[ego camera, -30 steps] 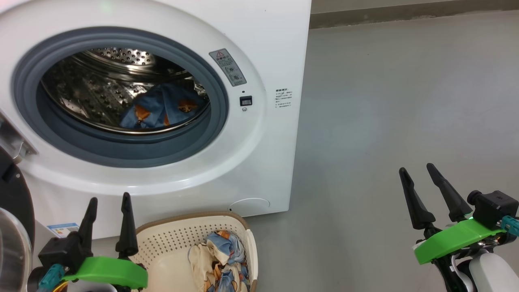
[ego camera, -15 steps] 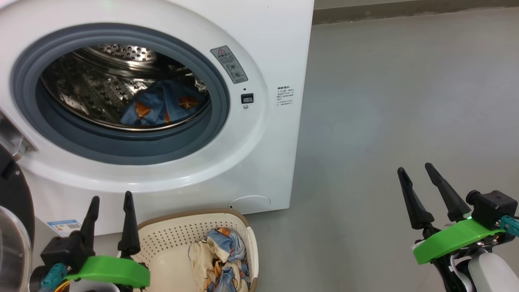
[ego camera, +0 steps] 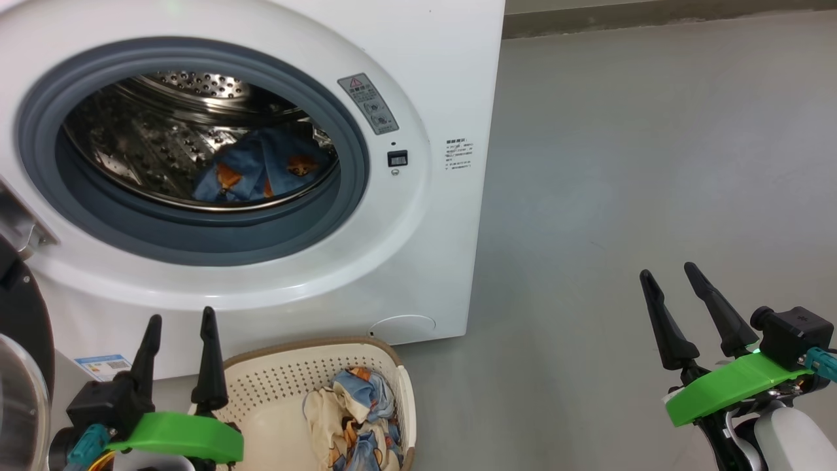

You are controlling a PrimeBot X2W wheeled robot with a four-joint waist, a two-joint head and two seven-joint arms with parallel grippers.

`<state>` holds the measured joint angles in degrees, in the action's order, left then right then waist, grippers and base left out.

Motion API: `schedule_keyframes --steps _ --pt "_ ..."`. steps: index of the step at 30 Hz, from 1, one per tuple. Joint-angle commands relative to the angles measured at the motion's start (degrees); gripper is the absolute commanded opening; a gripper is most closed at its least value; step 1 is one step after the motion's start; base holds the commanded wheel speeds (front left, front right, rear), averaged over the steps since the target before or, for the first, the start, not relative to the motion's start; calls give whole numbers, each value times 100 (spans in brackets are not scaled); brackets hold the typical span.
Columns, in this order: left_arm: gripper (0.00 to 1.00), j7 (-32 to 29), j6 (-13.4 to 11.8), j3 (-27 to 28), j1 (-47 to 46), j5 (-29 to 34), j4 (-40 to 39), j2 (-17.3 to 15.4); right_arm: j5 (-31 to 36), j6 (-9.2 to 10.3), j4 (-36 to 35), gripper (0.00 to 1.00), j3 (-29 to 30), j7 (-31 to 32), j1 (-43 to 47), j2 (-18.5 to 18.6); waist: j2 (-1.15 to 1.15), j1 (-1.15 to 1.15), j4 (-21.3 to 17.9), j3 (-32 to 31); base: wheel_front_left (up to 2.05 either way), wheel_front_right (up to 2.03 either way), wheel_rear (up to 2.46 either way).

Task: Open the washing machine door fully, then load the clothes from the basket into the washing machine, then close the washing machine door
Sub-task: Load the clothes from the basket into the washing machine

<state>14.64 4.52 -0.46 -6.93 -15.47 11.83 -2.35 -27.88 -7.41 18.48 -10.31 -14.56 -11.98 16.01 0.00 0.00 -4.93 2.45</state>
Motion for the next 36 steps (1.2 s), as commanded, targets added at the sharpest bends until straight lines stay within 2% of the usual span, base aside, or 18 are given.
schedule_keyframes --steps 1,22,36 --pt "100 36 -34 174 -59 -35 -165 -58 -23 -8 -148 100 -138 -44 -48 83 0 0 1 3 0 0 0" --pt "100 36 -56 48 -126 -44 -130 -54 -51 -8 -185 100 -130 -44 -121 92 0 0 -42 245 0 0 0" --pt "100 36 -16 -185 -584 -61 375 -54 -172 -8 -283 100 -5 -44 -331 100 0 0 -110 996 0 0 0"
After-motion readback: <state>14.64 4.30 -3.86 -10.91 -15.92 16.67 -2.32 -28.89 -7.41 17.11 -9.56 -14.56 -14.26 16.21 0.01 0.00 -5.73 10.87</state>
